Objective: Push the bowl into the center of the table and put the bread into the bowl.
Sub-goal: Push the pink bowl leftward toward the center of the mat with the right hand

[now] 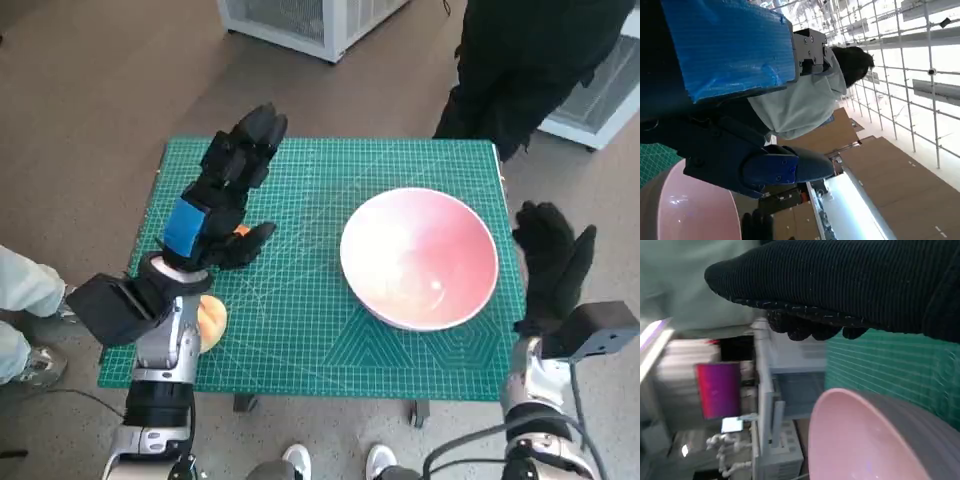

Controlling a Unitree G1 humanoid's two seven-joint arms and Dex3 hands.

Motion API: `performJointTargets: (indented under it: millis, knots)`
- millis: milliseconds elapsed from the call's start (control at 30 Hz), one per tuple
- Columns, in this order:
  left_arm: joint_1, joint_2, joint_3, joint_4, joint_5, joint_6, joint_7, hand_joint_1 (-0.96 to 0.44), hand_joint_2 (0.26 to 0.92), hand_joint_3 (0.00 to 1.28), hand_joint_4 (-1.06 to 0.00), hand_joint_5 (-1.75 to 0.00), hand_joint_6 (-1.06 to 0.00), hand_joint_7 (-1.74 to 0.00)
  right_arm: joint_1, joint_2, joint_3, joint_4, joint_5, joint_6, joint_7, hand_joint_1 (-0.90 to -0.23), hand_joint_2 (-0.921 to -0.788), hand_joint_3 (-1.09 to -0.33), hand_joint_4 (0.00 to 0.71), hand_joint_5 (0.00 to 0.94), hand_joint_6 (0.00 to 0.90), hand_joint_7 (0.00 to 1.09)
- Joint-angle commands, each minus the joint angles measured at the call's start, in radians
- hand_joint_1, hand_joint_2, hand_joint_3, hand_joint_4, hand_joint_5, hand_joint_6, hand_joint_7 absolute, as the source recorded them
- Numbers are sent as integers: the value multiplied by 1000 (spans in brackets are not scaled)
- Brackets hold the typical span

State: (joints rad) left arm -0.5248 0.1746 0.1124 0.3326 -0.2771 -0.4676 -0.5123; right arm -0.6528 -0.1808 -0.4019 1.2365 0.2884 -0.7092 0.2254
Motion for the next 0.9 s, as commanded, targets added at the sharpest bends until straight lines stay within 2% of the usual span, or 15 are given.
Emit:
performJointTargets:
  millis: [33,267,633,900]
  knots:
    - [19,12,3,-10,9,-4,5,-745,921,380,-129,-14,1,-408,-17,36,-25,39,24,81,12,-681,-921,-837,238,7,186,352]
    - [36,21,6,-29,8,-5,4,-746,921,380,-134,-14,1,-408,-41,69,-31,52,21,137,10,-675,-921,-817,259,8,226,315]
    - [56,32,15,-47,4,-2,7,-740,921,376,-141,-14,0,-403,-81,100,-8,59,-10,154,13,-648,-921,-836,259,4,239,298]
    - [73,39,20,-61,3,-1,11,-746,921,374,-145,-13,-3,-397,-130,123,-11,66,-8,189,10,-639,-921,-845,257,2,241,288]
